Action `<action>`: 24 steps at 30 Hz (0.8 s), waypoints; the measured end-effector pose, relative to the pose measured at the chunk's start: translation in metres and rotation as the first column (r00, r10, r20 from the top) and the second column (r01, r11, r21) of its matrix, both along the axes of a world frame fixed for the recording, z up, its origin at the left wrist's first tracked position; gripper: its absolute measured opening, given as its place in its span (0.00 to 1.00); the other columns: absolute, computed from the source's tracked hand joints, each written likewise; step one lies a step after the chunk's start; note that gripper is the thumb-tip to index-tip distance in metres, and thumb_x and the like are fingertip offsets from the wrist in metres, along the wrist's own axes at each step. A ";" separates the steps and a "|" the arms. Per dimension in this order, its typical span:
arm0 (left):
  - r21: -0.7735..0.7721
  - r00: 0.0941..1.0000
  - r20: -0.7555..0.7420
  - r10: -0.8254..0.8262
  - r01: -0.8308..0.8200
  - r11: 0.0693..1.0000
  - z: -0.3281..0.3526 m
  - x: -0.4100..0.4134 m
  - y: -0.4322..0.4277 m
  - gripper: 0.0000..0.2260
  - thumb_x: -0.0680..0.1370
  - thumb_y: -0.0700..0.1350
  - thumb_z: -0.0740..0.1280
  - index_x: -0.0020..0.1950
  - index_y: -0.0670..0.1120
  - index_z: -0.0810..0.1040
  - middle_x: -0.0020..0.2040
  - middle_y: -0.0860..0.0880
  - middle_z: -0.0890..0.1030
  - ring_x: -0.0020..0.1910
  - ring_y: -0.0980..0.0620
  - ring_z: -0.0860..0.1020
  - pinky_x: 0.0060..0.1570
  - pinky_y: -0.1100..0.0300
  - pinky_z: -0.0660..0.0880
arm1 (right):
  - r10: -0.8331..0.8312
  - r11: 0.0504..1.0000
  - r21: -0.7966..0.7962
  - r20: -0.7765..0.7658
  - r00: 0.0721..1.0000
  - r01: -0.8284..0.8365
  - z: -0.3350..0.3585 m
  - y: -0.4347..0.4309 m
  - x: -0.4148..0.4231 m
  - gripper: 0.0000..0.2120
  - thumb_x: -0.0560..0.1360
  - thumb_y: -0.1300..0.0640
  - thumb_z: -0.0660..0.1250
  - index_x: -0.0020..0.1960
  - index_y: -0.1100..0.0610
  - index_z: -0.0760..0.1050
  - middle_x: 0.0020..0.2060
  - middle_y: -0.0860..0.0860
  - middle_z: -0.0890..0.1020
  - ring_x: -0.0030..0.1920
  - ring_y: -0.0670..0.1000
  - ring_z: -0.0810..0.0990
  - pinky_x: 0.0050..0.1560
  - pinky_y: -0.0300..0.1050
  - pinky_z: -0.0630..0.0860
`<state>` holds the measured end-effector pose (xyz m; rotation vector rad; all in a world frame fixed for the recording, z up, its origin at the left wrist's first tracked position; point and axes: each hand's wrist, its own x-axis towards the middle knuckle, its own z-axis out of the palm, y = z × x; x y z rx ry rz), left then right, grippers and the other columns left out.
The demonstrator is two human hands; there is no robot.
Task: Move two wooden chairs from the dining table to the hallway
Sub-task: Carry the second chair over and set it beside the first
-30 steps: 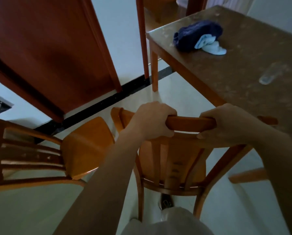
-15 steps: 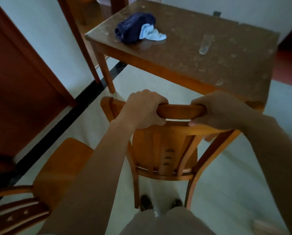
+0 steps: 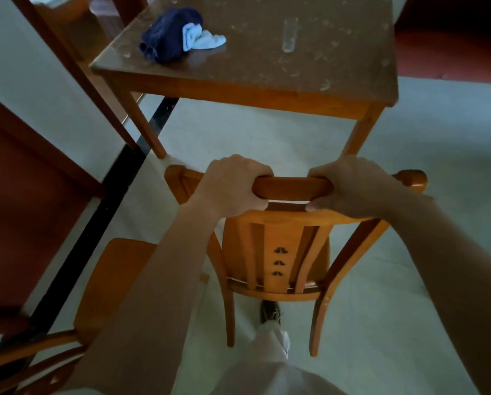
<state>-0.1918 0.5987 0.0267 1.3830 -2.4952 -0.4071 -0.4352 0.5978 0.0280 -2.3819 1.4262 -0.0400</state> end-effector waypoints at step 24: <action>0.090 0.980 0.006 -0.198 0.197 0.976 -0.052 0.101 0.196 0.04 0.74 0.48 0.73 0.48 0.53 0.85 0.34 0.56 0.79 0.32 0.56 0.77 0.35 0.61 0.70 | -0.227 0.967 0.097 -0.077 0.971 0.234 -0.048 0.245 0.105 0.09 0.76 0.41 0.71 0.47 0.40 0.72 0.31 0.41 0.76 0.36 0.39 0.75 0.40 0.46 0.70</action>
